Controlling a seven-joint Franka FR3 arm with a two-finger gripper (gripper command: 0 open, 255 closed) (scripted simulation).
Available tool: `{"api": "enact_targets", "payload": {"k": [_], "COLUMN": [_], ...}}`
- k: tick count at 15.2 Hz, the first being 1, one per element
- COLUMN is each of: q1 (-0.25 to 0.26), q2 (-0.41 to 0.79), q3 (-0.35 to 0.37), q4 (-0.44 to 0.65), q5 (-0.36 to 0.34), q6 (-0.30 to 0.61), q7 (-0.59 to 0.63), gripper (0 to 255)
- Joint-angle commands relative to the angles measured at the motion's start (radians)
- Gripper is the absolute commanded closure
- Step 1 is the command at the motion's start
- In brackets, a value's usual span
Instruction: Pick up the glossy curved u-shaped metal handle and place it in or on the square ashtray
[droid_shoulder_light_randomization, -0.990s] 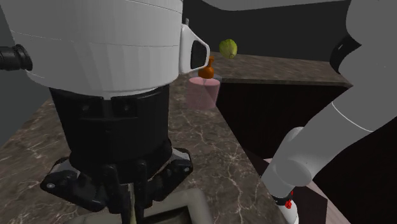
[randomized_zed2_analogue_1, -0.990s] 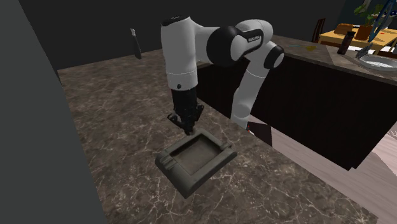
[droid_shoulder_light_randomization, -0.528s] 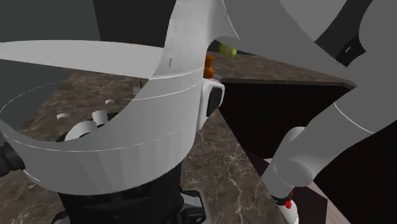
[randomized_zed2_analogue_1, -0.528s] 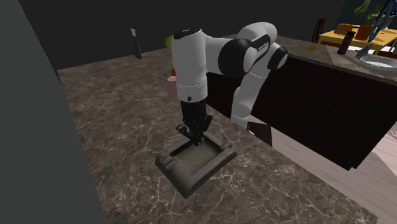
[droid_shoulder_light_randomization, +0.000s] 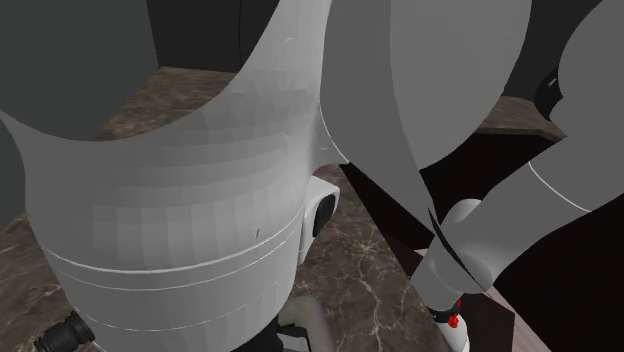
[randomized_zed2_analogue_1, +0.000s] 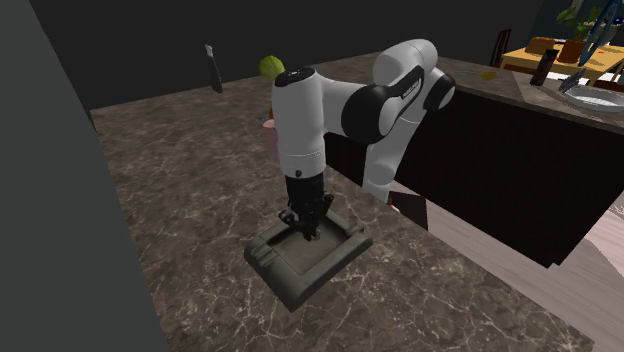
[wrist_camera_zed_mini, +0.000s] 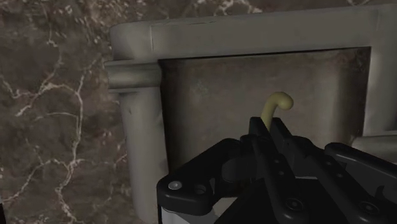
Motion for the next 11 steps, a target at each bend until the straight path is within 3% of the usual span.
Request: {"api": "enact_targets", "payload": {"k": [1, 6, 7, 11], "q1": [0.002, 0.002, 0.002, 0.002], "q2": [-0.003, -0.003, -0.003, -0.003], "q3": [-0.001, -0.001, -0.001, -0.001], "q4": [-0.007, -0.007, -0.007, -0.007], "q5": [0.003, 0.003, 0.003, 0.003], "q6": [0.005, 0.005, 0.005, 0.005], "q7": [-0.002, -0.002, -0.002, -0.002], "gripper": [255, 255, 0, 0]}}
